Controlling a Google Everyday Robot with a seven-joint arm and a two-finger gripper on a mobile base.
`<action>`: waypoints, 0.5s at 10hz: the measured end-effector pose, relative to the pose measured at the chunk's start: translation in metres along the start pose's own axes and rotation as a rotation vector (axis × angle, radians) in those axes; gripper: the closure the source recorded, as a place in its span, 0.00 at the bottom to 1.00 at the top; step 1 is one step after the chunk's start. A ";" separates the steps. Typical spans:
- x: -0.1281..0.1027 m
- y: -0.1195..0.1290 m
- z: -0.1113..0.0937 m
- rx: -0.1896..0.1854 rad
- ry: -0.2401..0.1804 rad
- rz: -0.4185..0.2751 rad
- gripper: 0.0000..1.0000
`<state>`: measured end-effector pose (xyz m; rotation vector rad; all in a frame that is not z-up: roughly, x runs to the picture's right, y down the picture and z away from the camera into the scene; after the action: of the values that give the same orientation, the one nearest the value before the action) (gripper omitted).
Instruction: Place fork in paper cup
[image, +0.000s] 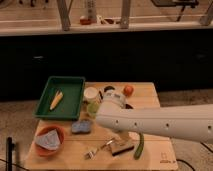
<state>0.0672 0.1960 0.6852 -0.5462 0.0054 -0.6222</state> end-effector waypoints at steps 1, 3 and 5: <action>-0.002 -0.001 0.000 0.012 -0.020 0.015 0.20; -0.010 -0.001 0.000 0.031 -0.071 0.041 0.20; -0.024 -0.006 0.003 0.045 -0.119 0.036 0.20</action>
<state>0.0444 0.2065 0.6868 -0.5383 -0.1108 -0.5528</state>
